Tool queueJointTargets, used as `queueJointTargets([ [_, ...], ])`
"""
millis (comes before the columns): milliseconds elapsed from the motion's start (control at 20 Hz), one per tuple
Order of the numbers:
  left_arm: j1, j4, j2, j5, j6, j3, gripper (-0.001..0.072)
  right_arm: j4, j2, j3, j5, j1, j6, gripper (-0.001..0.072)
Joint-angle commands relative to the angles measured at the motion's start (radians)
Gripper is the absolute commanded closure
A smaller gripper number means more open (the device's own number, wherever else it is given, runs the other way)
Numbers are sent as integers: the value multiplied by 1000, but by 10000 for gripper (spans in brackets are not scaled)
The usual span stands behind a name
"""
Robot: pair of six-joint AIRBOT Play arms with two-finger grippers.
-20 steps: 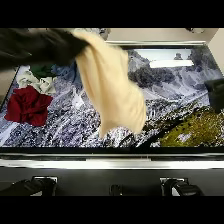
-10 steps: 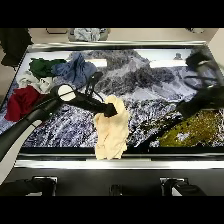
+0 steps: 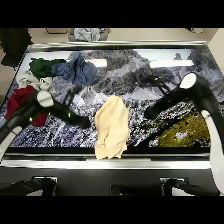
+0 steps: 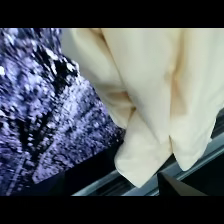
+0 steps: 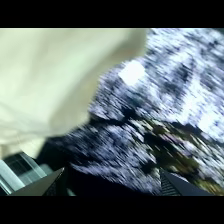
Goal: Fold the shirts.
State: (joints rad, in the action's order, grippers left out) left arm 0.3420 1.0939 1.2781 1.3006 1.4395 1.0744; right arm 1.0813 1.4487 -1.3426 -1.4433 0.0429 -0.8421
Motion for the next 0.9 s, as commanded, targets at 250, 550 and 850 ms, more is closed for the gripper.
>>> queueJointTargets([
  [250, 181, -260, 7, -322, -84, -395, -2, -270, 208, 1, 5, 0, 71, 7],
  [550, 190, -261, 46, -423, -106, -395, 207, -278, 237, 26, 18, 0, 71, 7],
  [850, 189, -261, 57, -419, -106, -394, 680, -314, 238, 114, 119, 64, 92, 8],
])
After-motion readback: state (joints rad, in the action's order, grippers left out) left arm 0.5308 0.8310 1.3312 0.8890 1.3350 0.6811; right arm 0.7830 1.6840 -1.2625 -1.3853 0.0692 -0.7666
